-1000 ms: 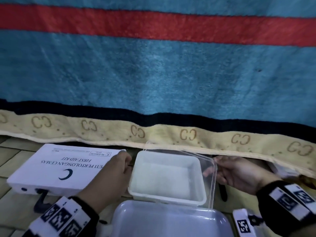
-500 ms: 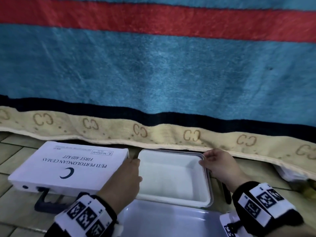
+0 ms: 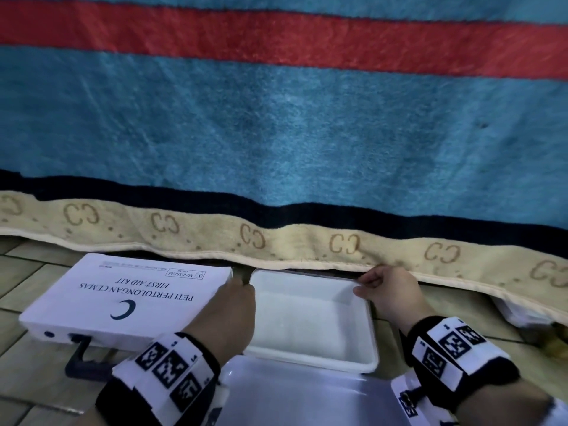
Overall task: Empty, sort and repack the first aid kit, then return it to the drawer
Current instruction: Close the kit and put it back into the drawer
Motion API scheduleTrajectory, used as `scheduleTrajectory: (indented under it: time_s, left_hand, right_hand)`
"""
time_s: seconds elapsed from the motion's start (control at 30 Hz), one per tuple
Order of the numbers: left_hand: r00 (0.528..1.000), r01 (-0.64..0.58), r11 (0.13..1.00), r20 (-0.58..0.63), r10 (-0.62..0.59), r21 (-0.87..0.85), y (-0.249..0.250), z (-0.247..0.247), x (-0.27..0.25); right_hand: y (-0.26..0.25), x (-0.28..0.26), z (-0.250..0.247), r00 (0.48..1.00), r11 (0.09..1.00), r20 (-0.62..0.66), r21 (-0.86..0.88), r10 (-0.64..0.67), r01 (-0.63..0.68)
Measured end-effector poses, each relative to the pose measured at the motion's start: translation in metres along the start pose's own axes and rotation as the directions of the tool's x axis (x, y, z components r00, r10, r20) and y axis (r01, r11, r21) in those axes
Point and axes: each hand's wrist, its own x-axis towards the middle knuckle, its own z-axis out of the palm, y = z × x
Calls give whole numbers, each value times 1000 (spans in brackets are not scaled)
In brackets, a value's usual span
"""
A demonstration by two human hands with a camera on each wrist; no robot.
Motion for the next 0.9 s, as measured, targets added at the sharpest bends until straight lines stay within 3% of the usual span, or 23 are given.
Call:
scheduleTrajectory:
  time_s: [0.13,0.3,0.4,0.53,0.6,0.67,0.77,0.83,0.9]
  left_hand:
    - [998,-9,986,-57,19,169,4,-9,-1]
    - [997,-63,976,-31,71,206,4,-18,5]
    - [999,-38,979,32,32,202,9,-23,10]
    - [998,25,972,42,-36,236,15,-19,9]
    - [998,43,971,41,-54,236,16,-19,10]
    - [998,51,978,32,-58,202,15,-21,5]
    - [998,39,999,-46,-38,18,3,-19,-8]
    - [987,36,987,-151,-60,-154,-19,-19,-27]
    - [967,68,970,-224,-121,-233,-58,-20,-48]
  right_hand:
    - [-6,-1,0,1000,997,-17,-78,17,-18]
    - [-16,-7,-9,999,988,36,-152,10,-4]
    - [-28,-20,-29,976,923,216,-372,-17,98]
    - [-40,-49,-44,859,767,504,-586,92,262]
    - [-44,-56,-41,857,689,503,-661,115,296]
    - [-49,-58,-38,875,673,468,-688,126,271]
    - [-57,-67,-34,910,633,395,-738,126,233]
    - [-69,-78,-29,946,663,323,-712,19,230]
    - [-89,-94,-20,946,707,305,-644,-112,292]
